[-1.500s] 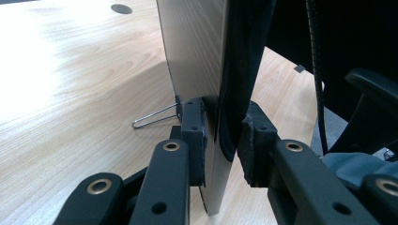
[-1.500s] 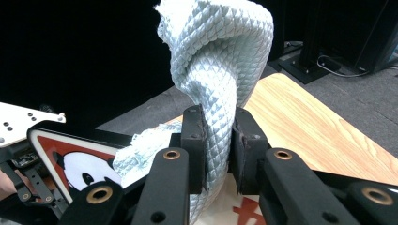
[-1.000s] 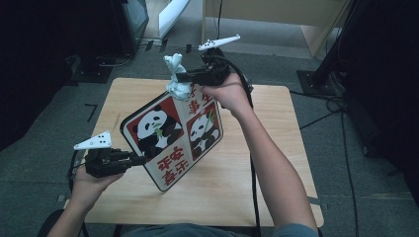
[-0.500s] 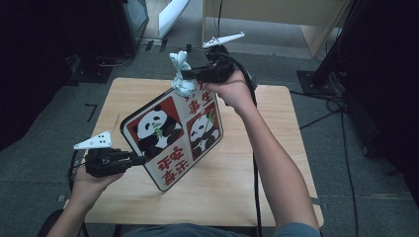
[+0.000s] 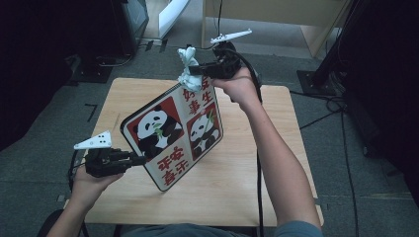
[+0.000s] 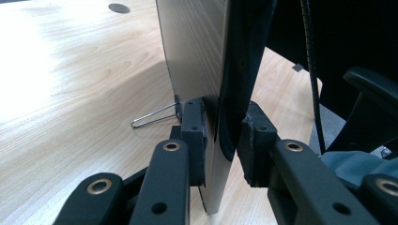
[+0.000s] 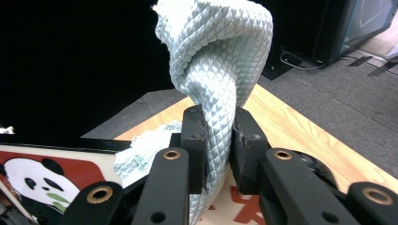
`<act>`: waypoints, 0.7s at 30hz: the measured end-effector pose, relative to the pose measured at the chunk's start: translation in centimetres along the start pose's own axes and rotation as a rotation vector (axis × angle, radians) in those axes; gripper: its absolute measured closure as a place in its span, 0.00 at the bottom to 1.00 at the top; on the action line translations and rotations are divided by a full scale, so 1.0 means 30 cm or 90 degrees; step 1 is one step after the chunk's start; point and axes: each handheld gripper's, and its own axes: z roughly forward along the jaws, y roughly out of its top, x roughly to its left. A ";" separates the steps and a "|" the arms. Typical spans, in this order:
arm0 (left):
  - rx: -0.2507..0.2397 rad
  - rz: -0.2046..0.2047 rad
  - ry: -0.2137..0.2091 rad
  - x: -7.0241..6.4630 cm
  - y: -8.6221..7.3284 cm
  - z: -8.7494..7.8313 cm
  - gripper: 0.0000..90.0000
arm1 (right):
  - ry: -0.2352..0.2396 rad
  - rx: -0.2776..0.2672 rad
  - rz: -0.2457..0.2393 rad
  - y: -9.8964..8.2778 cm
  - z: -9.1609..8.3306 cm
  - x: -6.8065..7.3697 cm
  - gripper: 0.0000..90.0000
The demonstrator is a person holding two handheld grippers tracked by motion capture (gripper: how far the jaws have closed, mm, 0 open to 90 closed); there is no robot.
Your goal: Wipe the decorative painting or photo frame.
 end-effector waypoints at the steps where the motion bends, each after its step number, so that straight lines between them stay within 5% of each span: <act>1: 0.000 0.000 0.000 0.000 0.000 0.000 0.83 | -0.002 -0.001 0.001 0.000 -0.001 -0.002 0.86; 15: 0.001 0.002 -0.002 0.001 0.001 0.000 0.83 | -0.020 -0.001 0.004 0.006 -0.019 -0.039 0.86; 21: 0.004 0.007 0.001 -0.001 0.003 0.001 0.83 | -0.033 -0.002 -0.017 0.005 -0.030 -0.042 0.86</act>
